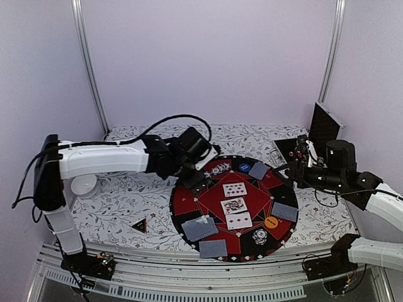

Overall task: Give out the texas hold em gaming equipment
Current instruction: Flop the poker card into the community card area, then pick up the all-in button from the center of the board.

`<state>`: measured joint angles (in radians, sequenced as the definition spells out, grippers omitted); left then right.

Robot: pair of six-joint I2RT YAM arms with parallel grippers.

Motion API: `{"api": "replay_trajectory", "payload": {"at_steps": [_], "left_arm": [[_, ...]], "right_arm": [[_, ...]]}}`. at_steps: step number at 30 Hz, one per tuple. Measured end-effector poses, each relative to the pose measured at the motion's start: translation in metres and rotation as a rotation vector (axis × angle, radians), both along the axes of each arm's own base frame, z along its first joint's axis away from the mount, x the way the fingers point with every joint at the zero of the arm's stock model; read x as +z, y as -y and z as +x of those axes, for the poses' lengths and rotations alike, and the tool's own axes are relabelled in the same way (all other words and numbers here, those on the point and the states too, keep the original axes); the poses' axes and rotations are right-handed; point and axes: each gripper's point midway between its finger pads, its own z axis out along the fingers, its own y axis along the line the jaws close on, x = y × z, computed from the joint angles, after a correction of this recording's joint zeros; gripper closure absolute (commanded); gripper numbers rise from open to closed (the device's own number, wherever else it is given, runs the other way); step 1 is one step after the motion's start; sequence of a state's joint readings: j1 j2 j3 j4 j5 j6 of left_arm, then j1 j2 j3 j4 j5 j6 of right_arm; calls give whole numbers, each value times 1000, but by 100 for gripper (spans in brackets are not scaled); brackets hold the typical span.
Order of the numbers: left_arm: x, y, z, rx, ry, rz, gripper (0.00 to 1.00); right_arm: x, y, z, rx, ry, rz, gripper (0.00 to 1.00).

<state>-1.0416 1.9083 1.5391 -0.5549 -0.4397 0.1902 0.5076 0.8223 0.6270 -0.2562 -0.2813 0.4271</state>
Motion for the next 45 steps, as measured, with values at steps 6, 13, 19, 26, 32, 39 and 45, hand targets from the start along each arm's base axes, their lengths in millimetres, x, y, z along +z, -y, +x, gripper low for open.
{"api": "replay_trajectory", "payload": {"at_steps": [6,13,19,26,32,39,45], "left_arm": [[-34,-151,-28,476,-263,-157,2],[-99,-209,-97,689,-477,-157,2],[-122,-220,-118,728,-547,-129,2],[-137,-210,-127,693,-639,-88,8],[-139,-204,-136,653,-706,-62,12],[-139,-208,-143,656,-756,16,12],[-139,-209,-147,653,-778,39,15]], "right_arm": [[-17,-10,0,50,-69,-10,23],[-20,-16,-4,86,-91,1,23],[-17,-18,-7,103,-87,13,23],[-12,-18,-10,116,-75,22,23],[-11,-19,-12,128,-72,25,23],[-11,-19,-12,133,-67,19,23],[-12,-19,-14,135,-68,15,22]]}}
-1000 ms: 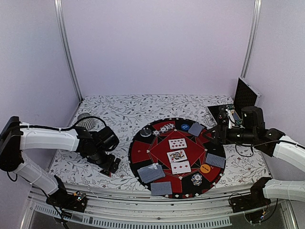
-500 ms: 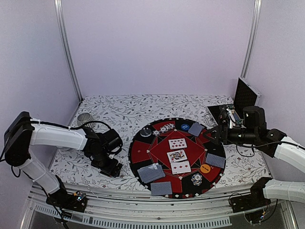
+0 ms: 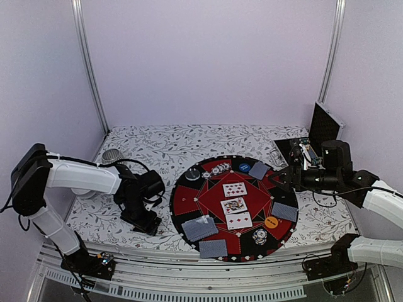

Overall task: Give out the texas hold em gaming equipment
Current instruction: Pick up the all-in button from the center of the board.

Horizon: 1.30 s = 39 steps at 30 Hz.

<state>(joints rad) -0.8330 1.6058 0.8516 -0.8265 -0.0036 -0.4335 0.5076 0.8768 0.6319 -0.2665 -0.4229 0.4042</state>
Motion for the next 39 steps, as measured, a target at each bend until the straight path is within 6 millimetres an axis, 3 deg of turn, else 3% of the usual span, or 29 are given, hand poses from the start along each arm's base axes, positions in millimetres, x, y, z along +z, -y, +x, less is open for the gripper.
{"api": "replay_trajectory", "payload": {"at_steps": [10,17,26,27,29,34,39], "left_arm": [[-1,-4,-4,21,-24,27,20],[0,-5,-6,24,-35,31,33],[0,-6,-9,25,-42,39,42],[0,-6,-9,25,-42,39,41],[0,-6,-9,24,-40,40,26],[0,-4,-6,17,-32,33,5],[0,1,-6,28,-35,7,3]], "right_arm": [[-1,0,0,0,-4,-2,22],[-1,0,0,0,-4,-3,23],[0,0,-1,0,-5,-3,23],[0,0,0,0,-5,-3,23],[1,0,0,0,-3,-2,23],[3,0,0,1,0,0,22],[2,0,0,1,-3,-1,22]]}}
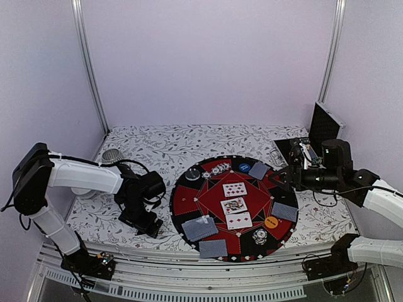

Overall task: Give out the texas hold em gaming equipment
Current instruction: Pick up the all-in button from the center of the board.

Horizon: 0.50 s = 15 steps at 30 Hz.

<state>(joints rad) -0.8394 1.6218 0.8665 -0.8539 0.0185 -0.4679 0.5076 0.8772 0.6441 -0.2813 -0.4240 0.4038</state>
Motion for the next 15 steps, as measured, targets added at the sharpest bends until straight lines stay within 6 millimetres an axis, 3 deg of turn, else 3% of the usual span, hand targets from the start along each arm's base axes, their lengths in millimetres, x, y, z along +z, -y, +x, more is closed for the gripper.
{"api": "replay_trajectory", "payload": {"at_steps": [10,15], "left_arm": [[0,0,2,70,39,-23,21],[0,0,5,115,61,-40,15]], "right_arm": [[-1,0,0,0,-3,-3,22],[-2,-1,1,2,-8,-7,22]]}}
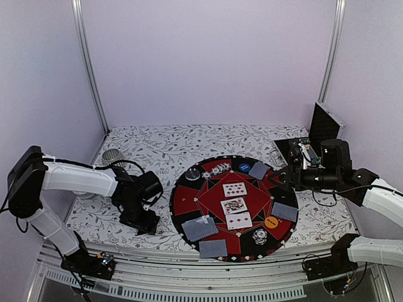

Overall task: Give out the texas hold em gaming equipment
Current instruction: Pick up the all-in button from the center of the board.

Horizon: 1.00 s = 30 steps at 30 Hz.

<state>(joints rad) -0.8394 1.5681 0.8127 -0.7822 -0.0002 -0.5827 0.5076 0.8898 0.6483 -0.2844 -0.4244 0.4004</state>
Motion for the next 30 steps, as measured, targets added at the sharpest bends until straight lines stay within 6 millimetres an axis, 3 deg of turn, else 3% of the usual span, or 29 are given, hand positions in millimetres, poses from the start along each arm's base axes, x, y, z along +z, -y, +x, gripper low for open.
{"api": "replay_trajectory", "payload": {"at_steps": [5,12,21,30], "left_arm": [[2,5,2,40,24,-37,11],[2,5,6,99,60,-49,22],[0,9,5,78,96,-21,22],[0,19,-2,51,107,-25,35]], "right_arm": [[-2,0,0,1,-4,-3,23],[-2,0,0,3,-3,-5,22],[-2,0,0,5,0,-7,22],[-2,0,0,5,1,-7,23]]}}
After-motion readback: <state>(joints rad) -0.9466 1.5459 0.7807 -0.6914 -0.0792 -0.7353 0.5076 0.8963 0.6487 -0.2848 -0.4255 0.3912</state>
